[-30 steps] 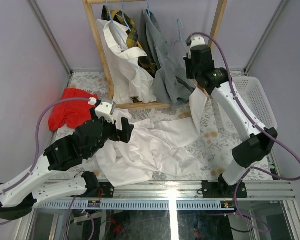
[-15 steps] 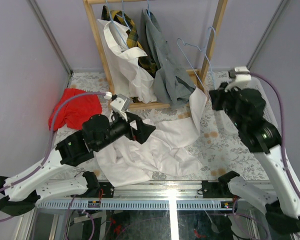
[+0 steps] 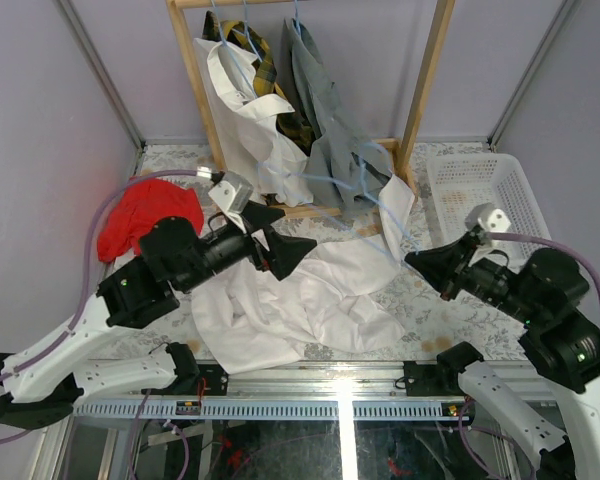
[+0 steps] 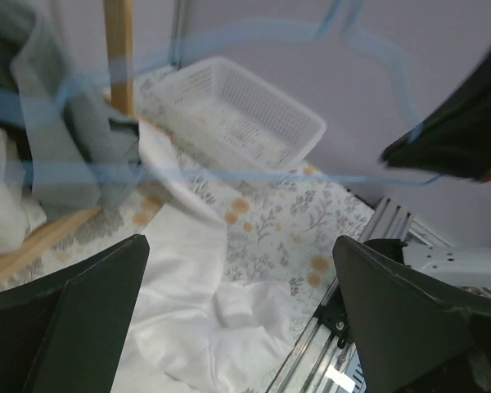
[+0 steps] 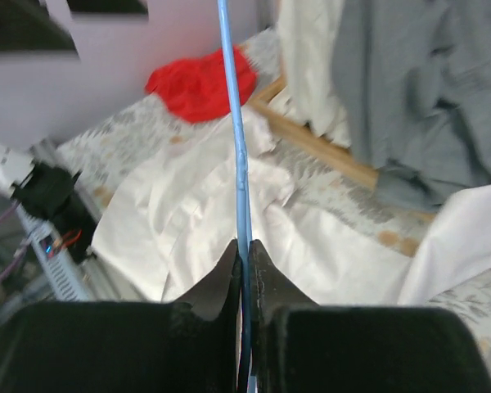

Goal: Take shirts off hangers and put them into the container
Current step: Adjust the hanger.

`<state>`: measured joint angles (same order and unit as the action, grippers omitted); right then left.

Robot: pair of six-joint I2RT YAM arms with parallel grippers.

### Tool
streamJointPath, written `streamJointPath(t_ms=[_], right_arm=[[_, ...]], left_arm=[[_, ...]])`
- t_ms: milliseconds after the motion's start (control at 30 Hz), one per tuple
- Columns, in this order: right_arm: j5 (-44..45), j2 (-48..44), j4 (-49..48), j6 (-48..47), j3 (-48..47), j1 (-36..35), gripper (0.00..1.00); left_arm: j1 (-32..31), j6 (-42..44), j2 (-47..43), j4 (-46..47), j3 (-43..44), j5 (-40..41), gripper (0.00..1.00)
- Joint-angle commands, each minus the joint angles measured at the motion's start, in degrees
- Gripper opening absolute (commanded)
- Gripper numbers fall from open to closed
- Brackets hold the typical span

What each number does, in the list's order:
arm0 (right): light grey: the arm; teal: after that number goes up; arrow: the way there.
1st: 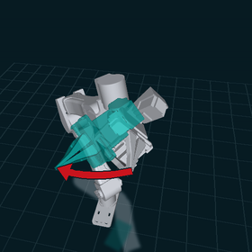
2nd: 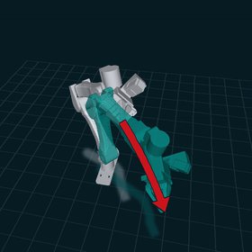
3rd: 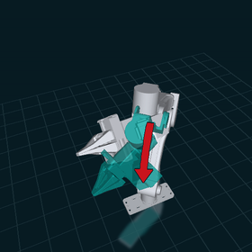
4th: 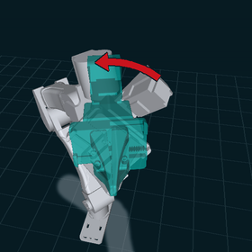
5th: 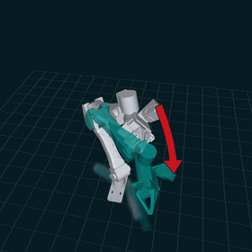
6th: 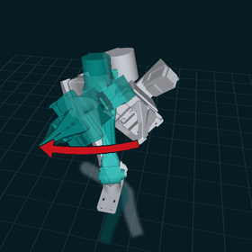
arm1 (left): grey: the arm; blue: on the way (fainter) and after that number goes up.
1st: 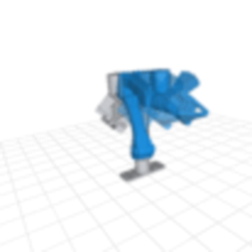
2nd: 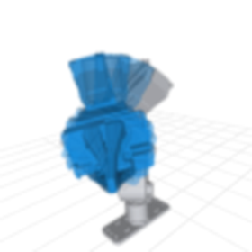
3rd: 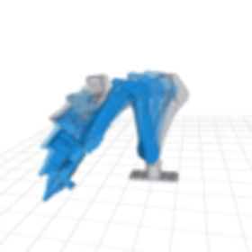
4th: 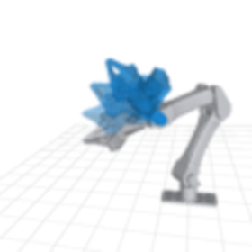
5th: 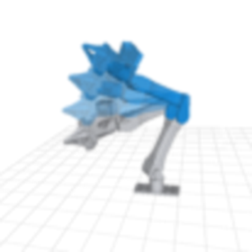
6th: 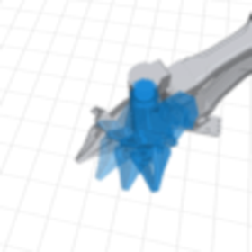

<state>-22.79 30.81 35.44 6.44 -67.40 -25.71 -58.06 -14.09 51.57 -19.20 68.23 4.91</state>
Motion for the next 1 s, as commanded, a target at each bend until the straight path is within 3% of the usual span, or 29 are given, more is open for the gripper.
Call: streamJointPath(t_ms=[0,100,200,267,400,633,767,867,967], right_arm=[[-12.0,4.5,3.1,-4.6,3.1,0.1,0.00],[-18.0,6.8,1.8,-6.9,5.8,0.1,0.00],[-29.4,8.6,-0.3,-10.5,8.2,0.1,0.00],[-30.5,9.8,-0.6,-12.2,8.0,0.1,0.00],[-33.2,12.0,-1.4,-13.8,8.3,0.2,0.00],[-34.6,12.7,-5.7,-11.5,11.1,0.1,0.00],[-36.7,12.0,-9.0,-9.5,12.8,0.1,0.00],[-37.6,11.5,-8.9,-9.5,13.0,0.1,0.00],[-38.8,11.1,-8.7,-10.1,12.9,0.1,0.00]], left_arm=[[0.4,5.6,-1.3,3.6,6.3,-6.8,0.93],[0.4,6.3,-2.0,2.9,6.7,-7.6,0.95],[0.3,4.6,0.1,-1.2,8.4,-4.7,1.00],[0.3,1.4,3.9,-7.7,13.1,-2.8,1.00],[0.3,1.3,7.7,-13.8,17.0,-10.2,1.00],[3.0,0.6,1.0,-13.2,12.3,-7.5,1.00],[5.9,2.1,2.6,-15.4,11.9,-16.7,0.99],[8.9,1.8,3.3,-13.0,10.3,-27.3,0.93],[13.0,0.6,4.8,-10.9,9.5,-36.4,0.76]])
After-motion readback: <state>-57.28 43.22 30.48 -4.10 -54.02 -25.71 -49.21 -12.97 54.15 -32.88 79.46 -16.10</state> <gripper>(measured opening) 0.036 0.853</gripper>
